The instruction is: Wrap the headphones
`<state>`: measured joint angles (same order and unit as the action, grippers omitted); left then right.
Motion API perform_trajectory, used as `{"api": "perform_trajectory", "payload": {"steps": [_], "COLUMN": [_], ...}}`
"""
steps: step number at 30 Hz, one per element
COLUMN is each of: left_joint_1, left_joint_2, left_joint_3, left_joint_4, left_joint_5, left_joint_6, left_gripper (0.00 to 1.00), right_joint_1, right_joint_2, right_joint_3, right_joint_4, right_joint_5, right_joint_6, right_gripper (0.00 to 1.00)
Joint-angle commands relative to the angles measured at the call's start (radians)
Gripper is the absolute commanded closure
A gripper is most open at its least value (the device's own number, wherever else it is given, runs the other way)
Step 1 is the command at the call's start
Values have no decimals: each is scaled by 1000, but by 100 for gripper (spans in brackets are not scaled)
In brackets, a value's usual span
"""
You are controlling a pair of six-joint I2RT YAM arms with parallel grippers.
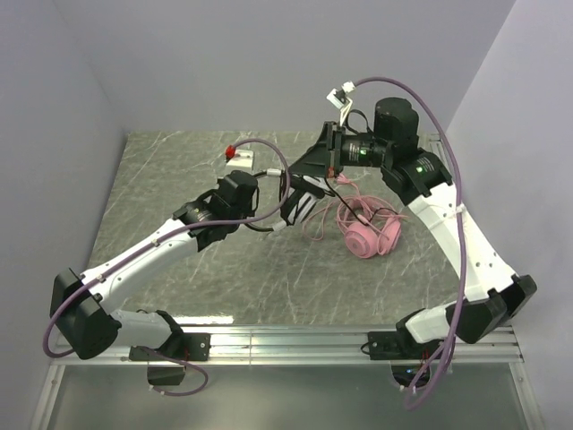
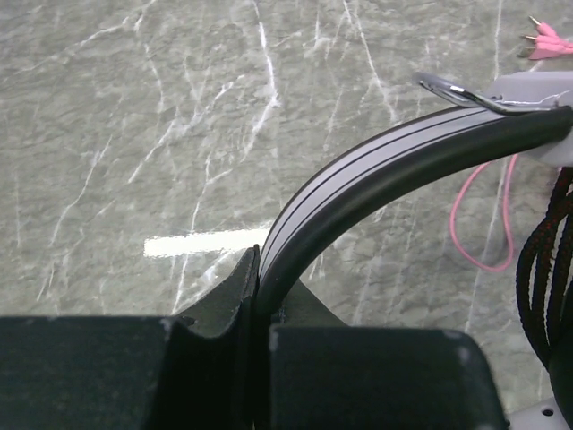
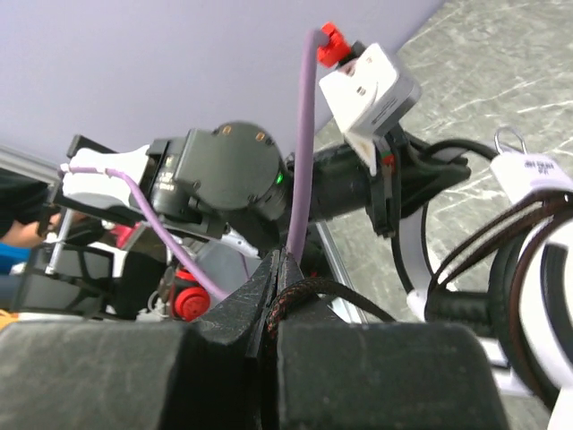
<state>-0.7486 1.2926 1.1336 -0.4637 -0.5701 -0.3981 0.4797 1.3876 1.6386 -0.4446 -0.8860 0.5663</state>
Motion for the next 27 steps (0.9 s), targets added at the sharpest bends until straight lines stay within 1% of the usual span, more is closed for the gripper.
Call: {"api": "perform_trajectory", "payload": {"steps": [1,9,13,18,21,27], "left_joint_1": [-9,-50,-61,-64,-74,-80], "left_joint_2": [-16,-7,36,118,149,200], "left_joint_3": [5,-1,21,63,69,89], "left_joint_4": [51,63,25,-18,-24,-59], "left_joint_5": [41,52,-23,-43,-95,-169], "left_joint_6": [35,59,16,-11,-38,-79], "left_gripper": [100,100,100,100,100,100], "right_joint_1": [-15,-44,-43,-43,-43,-36], "right_joint_2": [36,148,200,192,194,179], "right_joint_3": [79,118,159,124,110,110], "right_joint_4": [132,216,216,280,313,317], "right_joint_5": [-36,-59,-71,-53,-61,-60], "right_joint_6": [53,139,178,234,265,287], "right_gripper": [100,100,100,100,100,100]}}
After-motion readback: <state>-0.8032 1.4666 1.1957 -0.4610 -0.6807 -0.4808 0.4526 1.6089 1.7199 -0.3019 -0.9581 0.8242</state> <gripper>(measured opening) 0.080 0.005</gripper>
